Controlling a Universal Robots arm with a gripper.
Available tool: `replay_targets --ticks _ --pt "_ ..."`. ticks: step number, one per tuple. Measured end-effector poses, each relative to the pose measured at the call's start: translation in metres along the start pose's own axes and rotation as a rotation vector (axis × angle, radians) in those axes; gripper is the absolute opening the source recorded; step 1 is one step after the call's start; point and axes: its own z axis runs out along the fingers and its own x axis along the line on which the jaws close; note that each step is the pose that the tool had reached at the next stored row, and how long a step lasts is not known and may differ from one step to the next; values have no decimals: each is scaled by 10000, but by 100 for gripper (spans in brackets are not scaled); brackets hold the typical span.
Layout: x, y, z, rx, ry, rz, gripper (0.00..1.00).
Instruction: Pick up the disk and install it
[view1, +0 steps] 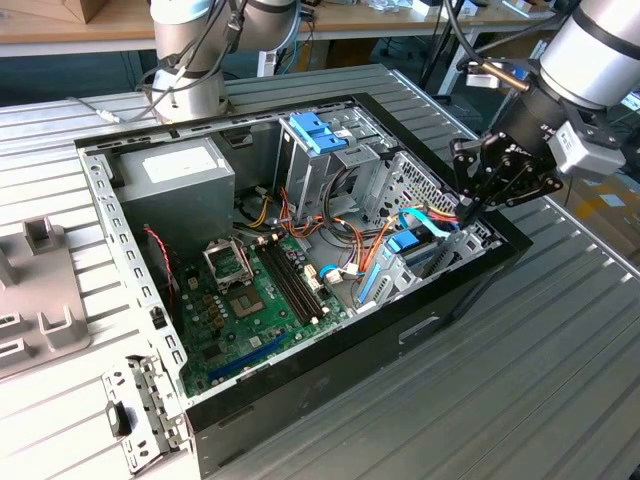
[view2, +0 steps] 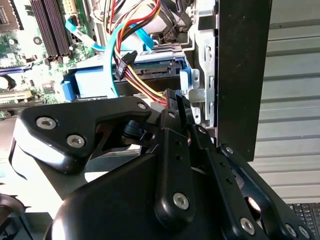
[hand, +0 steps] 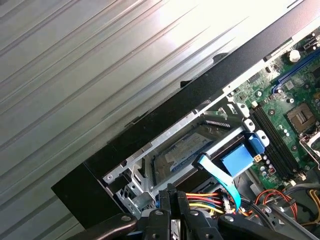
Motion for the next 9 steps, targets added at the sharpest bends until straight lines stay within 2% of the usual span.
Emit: replay_targets --ticks 9 --pt "23 61 13 0 0 0 17"
